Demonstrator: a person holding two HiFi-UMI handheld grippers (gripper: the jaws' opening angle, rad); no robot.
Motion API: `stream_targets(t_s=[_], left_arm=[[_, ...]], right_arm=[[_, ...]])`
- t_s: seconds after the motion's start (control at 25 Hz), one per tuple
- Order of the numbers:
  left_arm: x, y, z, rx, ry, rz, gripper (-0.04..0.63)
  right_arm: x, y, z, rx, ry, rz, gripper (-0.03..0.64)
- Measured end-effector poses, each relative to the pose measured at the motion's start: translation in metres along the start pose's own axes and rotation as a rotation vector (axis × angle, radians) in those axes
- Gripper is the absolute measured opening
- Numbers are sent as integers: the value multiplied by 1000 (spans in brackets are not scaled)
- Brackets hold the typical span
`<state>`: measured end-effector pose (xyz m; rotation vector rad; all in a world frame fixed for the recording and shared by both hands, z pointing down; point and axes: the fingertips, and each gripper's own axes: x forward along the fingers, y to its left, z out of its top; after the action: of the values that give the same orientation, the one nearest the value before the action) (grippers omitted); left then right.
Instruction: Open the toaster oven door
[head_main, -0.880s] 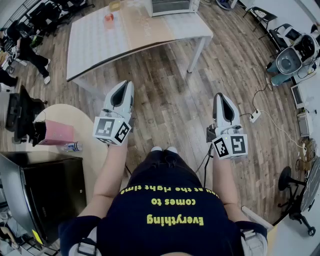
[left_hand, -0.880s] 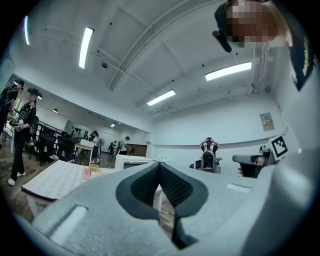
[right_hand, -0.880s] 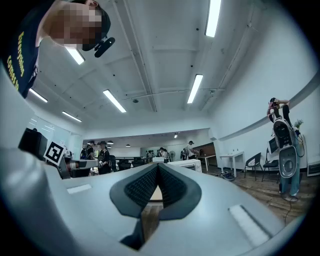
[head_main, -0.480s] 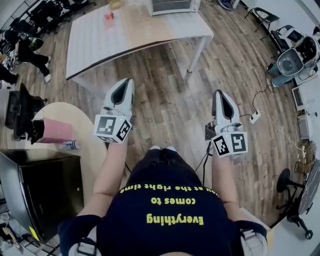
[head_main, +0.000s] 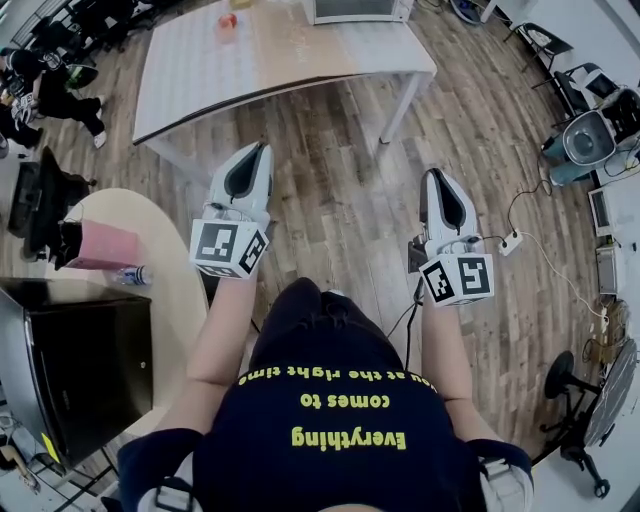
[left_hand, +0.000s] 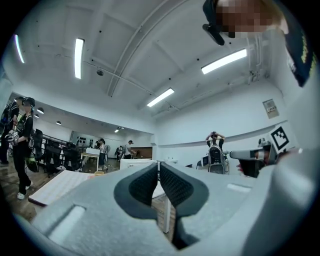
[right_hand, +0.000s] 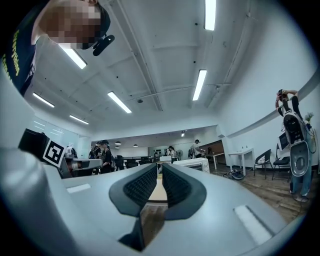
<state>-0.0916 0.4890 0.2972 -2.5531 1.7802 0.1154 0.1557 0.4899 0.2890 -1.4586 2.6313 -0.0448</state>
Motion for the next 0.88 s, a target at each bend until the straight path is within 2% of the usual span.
stream_targets(t_s=[0.12, 0.36, 0.56, 0.88], left_arm=[[3, -2, -2, 5, 8, 9, 62], [28, 4, -7, 18, 32, 9, 169], [65, 28, -16, -11, 18, -20, 209], [150, 95, -28, -9, 30, -47, 249]], right_arm=[[5, -3, -11, 27, 33, 24, 111], [28, -10, -19, 26, 54, 44, 178], [67, -19, -27, 23, 61, 37, 206], [170, -38, -37, 15, 79, 26, 224]])
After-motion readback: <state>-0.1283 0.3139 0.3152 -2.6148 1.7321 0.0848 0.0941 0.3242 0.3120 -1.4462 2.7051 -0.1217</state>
